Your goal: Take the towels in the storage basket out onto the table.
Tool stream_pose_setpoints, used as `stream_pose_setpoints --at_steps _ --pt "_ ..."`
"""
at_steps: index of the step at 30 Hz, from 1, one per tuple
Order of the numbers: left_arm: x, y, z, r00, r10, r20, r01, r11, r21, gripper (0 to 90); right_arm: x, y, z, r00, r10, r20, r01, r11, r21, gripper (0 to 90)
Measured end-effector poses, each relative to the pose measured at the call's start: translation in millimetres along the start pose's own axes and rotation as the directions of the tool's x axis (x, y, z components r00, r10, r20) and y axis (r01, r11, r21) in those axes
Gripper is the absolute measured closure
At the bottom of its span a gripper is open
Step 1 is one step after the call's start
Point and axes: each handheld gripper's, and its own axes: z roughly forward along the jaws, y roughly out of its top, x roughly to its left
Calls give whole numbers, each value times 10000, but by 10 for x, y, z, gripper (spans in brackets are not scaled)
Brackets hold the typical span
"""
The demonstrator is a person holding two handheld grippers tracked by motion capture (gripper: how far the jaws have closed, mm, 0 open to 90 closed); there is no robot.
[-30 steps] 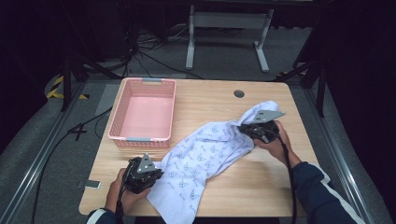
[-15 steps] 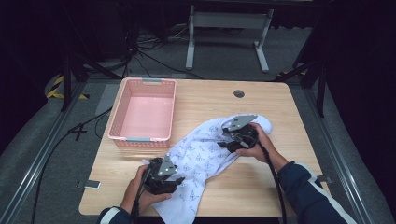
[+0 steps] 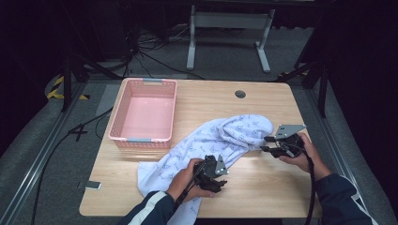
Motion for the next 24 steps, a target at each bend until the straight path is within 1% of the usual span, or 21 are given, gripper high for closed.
stream_pose_setpoints --at_steps 1,2,3,5,7,8,9,10,11,12,13,14,15,16,17,18,19,20,21,23,24 --pt "9 18 47 10000 -65 -71 65 10000 -3 448 -24 -25 34 9997 226 1 -226 9997 0 456" --pt "58 46 136 9999 -86 -68 87 9998 162 458 -46 -49 81 9991 385 193 -388 9991 145 419" --pt "89 49 162 9999 -117 -86 117 9999 103 482 -66 -69 132 9982 411 436 -424 9987 289 398" --pt "142 46 170 9996 -272 5 272 9996 64 562 -88 -107 208 9980 513 367 -526 9979 372 393" --pt "158 44 168 9997 -220 -52 220 9997 81 659 -99 -124 248 9976 600 350 -615 9972 433 395" --pt "166 38 163 9995 -312 -50 313 9995 96 659 -102 -128 270 9971 583 479 -606 9971 461 398" --pt "185 24 167 9996 -281 55 281 9996 55 735 -109 -130 295 9967 516 630 -540 9979 367 454" --pt "188 18 162 9994 -340 -5 340 9994 68 817 -115 -131 312 9957 572 734 -591 9980 230 551" --pt "205 5 150 9992 -405 46 405 9992 -16 857 -117 -128 320 9945 582 867 -598 9981 161 639" --pt "214 -3 121 9993 -366 92 367 9993 -54 866 -116 -116 324 9939 410 1027 -430 9989 172 751" --pt "214 -3 121 9993 -366 92 367 9993 -54 870 -117 -99 300 9922 197 1231 -221 9996 178 780" --pt "231 -20 45 9992 -382 92 385 9987 -335 870 -117 -99 300 9922 197 1231 -221 9996 178 780" --pt "246 -29 -17 9993 -369 96 373 9983 -458 871 -134 -67 204 9916 342 1245 -332 9994 -107 788" --pt "290 -63 -212 9989 -462 55 465 9948 -904 873 -175 -31 23 9912 699 1124 -609 9948 -814 792" --pt "290 -63 -212 9989 -462 55 465 9948 -904 873 -202 -12 -94 9896 969 1067 -831 9884 -1269 793" --pt "315 -86 -320 9978 -661 58 663 9908 -1177 873 -233 4 -206 9871 1183 1075 -995 9810 -1665 793" --pt "377 -146 -533 9954 -959 84 958 9779 -1856 873 -258 18 -302 9833 1370 1194 -1116 9738 -1982 793" --pt "397 -172 -604 9939 -1083 192 1099 9731 -2024 874 -281 28 -380 9800 1477 1335 -1157 9682 -2220 796" --pt "414 -206 -691 9930 -1170 143 1173 9685 -2198 874 -297 36 -424 9779 1566 1386 -1217 9651 -2318 799" --pt "422 -278 -836 9898 -1424 -5 1377 9580 -2517 873 -333 54 -488 9679 1820 1736 -1377 9610 -2399 803" --pt "425 -312 -887 9889 -1488 -19 1434 9563 -2548 873 -350 63 -499 9649 1912 1801 -1453 9598 -2401 803"
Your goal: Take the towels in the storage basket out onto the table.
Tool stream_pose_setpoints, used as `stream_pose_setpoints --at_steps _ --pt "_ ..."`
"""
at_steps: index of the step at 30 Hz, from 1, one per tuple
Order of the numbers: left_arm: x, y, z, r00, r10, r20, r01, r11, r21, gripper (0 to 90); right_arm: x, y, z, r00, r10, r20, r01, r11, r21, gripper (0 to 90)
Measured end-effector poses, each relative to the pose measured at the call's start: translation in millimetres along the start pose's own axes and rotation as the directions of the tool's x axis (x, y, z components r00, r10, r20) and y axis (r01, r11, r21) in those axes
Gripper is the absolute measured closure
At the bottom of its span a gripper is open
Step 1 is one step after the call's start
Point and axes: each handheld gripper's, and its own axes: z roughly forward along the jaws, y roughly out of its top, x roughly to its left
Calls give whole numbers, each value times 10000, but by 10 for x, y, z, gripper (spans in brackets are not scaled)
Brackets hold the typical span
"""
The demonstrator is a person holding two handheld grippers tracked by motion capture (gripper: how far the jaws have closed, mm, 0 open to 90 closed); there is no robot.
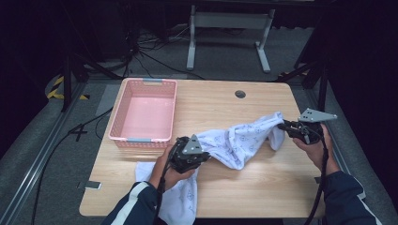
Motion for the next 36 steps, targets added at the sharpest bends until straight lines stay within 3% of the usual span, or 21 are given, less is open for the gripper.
stream_pose_setpoints --at_steps 3,5,7,8,10,11,12,14,16,17,18,19,21,23,26,28,29,30,32,33,36 --pt "36 -98 -147 9996 -253 -84 253 9997 -53 874 -8 23 24 9992 93 399 -100 9998 174 805" --pt "95 -223 -236 9982 -516 -301 521 9985 138 874 -44 25 147 9951 167 979 -246 9965 798 811" --pt "162 -348 -295 9944 -956 -442 965 9951 201 874 -60 15 180 9938 191 1091 -297 9949 966 811" --pt "193 -392 -318 9926 -1112 -478 1122 9935 190 874 -126 -29 278 9923 419 1164 -584 9882 1419 809" --pt "289 -510 -363 9852 -1586 -649 1598 9870 144 875 -187 -73 373 9926 769 937 -911 9830 1591 804" --pt "289 -510 -363 9852 -1586 -649 1598 9870 144 875 -187 -73 373 9926 769 937 -911 9830 1591 804" --pt "336 -562 -339 9816 -1775 -711 1802 9831 338 874 -173 -87 480 9938 698 863 -850 9785 1878 795" --pt "342 -583 -306 9816 -1775 -702 1814 9820 529 874 -145 -88 539 9943 533 921 -713 9761 2054 787" --pt "345 -619 -260 9826 -1745 -633 1795 9801 842 868 -86 -102 641 9951 383 912 -583 9717 2288 723" --pt "339 -633 -244 9820 -1785 -617 1833 9794 844 868 -74 -116 672 9951 327 936 -544 9692 2400 660" --pt "329 -648 -232 9823 -1776 -602 1828 9786 945 854 -70 -144 688 9960 411 790 -594 9674 2462 508" --pt "313 -677 -223 9826 -1753 -614 1809 9782 1023 845 -78 -160 679 9970 413 662 -567 9663 2513 487" --pt "305 -705 -234 9827 -1700 -734 1774 9780 1101 821 -109 -188 619 9945 861 591 -978 9664 2378 425" --pt "302 -758 -279 9810 -1789 -753 1855 9783 924 780 -151 -229 508 9920 1218 341 -1262 9691 2119 411" --pt "289 -803 -353 9831 -1710 -655 1754 9820 697 745 -194 -289 376 9882 1468 438 -1524 9710 1842 395" --pt "280 -850 -407 9797 -1731 -1007 1803 9813 677 644 -246 -345 297 9849 1647 538 -1715 9707 1681 395" --pt "279 -887 -430 9783 -1802 -1024 1879 9796 709 609 -282 -375 278 9800 1842 751 -1944 9668 1661 395" --pt "279 -958 -462 9787 -1683 -1176 1787 9803 842 601 -324 -418 308 9701 2327 690 -2411 9565 1645 386" --pt "280 -1005 -484 9773 -1580 -1411 1733 9794 1037 588 -329 -437 352 9709 2292 692 -2380 9556 1736 380" --pt "286 -1067 -517 9757 -1434 -1658 1644 9790 1205 553 -288 -461 454 9770 2086 434 -2130 9555 2040 384" --pt "302 -1149 -504 9719 -1256 -1989 1590 9739 1617 567 -238 -461 563 9848 1587 704 -1709 9577 2314 472"
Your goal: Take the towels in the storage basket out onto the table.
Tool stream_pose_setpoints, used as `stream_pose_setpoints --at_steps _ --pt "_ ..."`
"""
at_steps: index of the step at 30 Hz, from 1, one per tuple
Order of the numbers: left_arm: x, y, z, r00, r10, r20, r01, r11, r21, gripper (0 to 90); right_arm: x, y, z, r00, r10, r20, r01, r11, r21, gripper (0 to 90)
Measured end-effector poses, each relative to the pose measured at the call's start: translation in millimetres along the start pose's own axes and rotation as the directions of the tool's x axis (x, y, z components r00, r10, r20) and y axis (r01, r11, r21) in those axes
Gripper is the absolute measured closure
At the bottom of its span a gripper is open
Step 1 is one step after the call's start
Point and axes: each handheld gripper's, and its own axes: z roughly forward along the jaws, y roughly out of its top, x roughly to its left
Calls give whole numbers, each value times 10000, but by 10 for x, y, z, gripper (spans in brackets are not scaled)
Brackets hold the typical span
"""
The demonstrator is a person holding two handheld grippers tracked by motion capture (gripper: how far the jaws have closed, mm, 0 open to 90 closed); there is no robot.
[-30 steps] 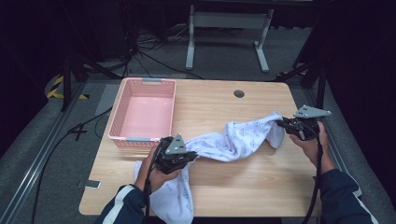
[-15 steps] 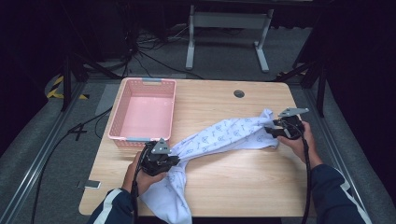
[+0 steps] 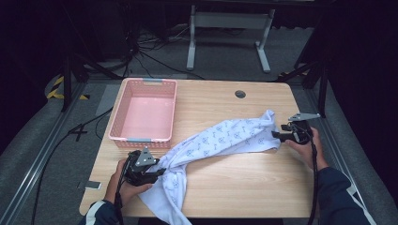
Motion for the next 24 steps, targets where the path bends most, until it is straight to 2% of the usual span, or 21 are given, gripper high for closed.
stream_pose_setpoints --at_steps 1,3,4,6,8,11,14,15,16,20,23,24 --pt "7 -21 23 10000 -30 33 29 9998 184 571 -3 0 17 9999 -82 96 82 10000 37 478" --pt "21 -55 79 9999 94 59 -97 9988 474 590 -8 -11 36 10000 33 -94 -32 9999 141 530" --pt "28 -76 116 9999 80 124 -86 9984 551 591 -6 -24 56 9996 -132 -238 140 9993 341 539" --pt "39 -83 123 9998 -95 151 88 9990 439 592 33 -67 105 9972 -668 -347 696 9939 854 663" --pt "50 -88 128 9998 -126 135 122 9994 334 599 37 -75 97 9964 -696 -492 732 9944 764 682" --pt "31 -96 126 10000 -23 -15 24 9992 387 606 50 -74 51 9944 -967 -434 1010 9887 1104 818" --pt "25 -95 125 9999 -52 -97 56 9991 415 606 23 -89 -9 9943 -1020 -308 1053 9853 1349 848" --pt "29 -96 119 9999 -36 -136 42 9990 455 607 -6 -100 -58 9943 -1071 -11 1061 9843 1413 850" --pt "38 -104 111 9998 -97 -184 105 9988 480 620 -69 -113 -169 9963 -812 274 770 9888 1281 851" --pt "77 -133 77 9990 -192 -394 215 9980 595 639 -223 -161 -516 9980 -202 606 146 9957 911 857" --pt "127 -182 36 9960 -416 -791 466 9970 626 676 -273 -221 -741 9937 -256 1094 122 9925 1214 858" --pt "144 -194 18 9955 -484 -820 544 9959 722 685 -290 -243 -822 9920 -220 1245 31 9887 1496 857"
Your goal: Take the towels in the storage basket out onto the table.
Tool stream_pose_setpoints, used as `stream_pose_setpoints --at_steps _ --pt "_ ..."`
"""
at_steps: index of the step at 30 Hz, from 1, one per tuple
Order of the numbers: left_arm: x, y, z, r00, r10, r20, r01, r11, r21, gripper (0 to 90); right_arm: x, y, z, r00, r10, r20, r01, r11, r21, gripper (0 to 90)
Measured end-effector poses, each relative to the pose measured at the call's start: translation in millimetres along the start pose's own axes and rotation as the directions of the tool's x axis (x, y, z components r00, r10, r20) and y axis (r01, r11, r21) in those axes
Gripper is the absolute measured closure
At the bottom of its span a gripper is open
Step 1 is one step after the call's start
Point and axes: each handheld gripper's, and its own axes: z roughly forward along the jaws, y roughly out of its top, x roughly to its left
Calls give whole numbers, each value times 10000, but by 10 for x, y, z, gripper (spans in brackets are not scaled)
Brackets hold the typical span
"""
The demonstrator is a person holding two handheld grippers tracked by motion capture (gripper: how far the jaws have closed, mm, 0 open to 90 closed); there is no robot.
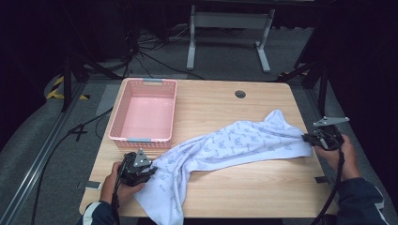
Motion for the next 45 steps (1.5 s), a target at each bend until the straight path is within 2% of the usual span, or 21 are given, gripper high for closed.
stream_pose_setpoints --at_steps 4,6,8,11,13,16,17,20,22,25,28,31,34,36,37,38,40,41,42,44,45 --pt "77 -66 -48 9985 -451 -297 453 9989 74 703 -9 -60 -74 9996 -49 -269 65 9983 576 855" --pt "95 -84 -76 9969 -580 -522 593 9980 221 704 45 -65 -43 9936 -575 -972 721 9854 1541 810" --pt "103 -92 -95 9949 -715 -714 742 9966 363 696 66 -49 -34 9939 -571 -945 712 9857 1531 658" --pt "120 -92 -99 9900 -874 -1107 901 9957 196 558 75 15 -20 9960 -351 -824 401 9974 604 563" --pt "115 -87 -112 9911 -966 -919 963 9953 -80 510 90 67 1 9975 -191 -684 173 9995 -273 590" --pt "68 -7 -122 9952 -826 -515 781 9933 -847 473 121 127 74 9990 -140 -418 101 9956 -927 571" --pt "50 30 -109 9978 -529 -388 493 9948 -890 458 133 160 146 9988 -205 -449 150 9927 -1195 618" --pt "-81 143 8 9999 114 108 -107 9981 -612 489 150 213 411 9985 -32 -555 -22 9952 -979 715" --pt "-160 195 73 9966 587 585 -563 9975 -420 535 174 220 559 9941 81 -1078 -142 9983 -560 762" --pt "-238 228 134 9880 783 1330 -770 9969 -154 594 285 250 681 9824 -136 -1862 89 9996 -261 816" --pt "-282 240 151 9822 764 1713 -753 9971 -132 646 385 287 750 9780 -286 -2066 267 9996 -120 811" --pt "-476 288 164 9615 1236 2453 -1244 9922 -123 667 421 382 836 9822 -317 -1851 306 9995 -89 812" --pt "-682 365 184 9316 1920 3085 -1984 9801 -105 669 376 477 912 9911 -395 -1269 393 9992 -41 811" --pt "-848 426 212 9038 2388 3553 -2471 9687 -226 663 314 558 982 9984 -341 -449 344 9994 43 800" --pt "-896 446 217 8985 2520 3593 -2621 9648 -212 654 269 601 1028 9987 -445 231 443 9990 99 799" --pt "-949 473 221 8894 2651 3725 -2798 9599 -151 648 245 620 1055 9978 -467 471 464 9989 86 779" --pt "-1031 506 223 8742 2842 3938 -2977 9542 -278 592 204 648 1102 9896 -508 1343 515 9987 -15 627" --pt "-1037 518 207 8718 2928 3927 -3016 9526 -405 584 203 646 1101 9882 -404 1476 415 9991 -44 616" --pt "-1037 518 207 8718 2928 3927 -3016 9526 -405 573 203 646 1101 9882 -404 1476 415 9991 -44 616" --pt "-933 547 128 8967 2743 3474 -2654 9613 -739 528 227 620 998 9905 -169 1367 234 9987 -456 598" --pt "-817 552 75 9193 2334 3170 -2123 9721 -1002 511 315 608 803 9938 -248 1088 364 9937 -1058 598"
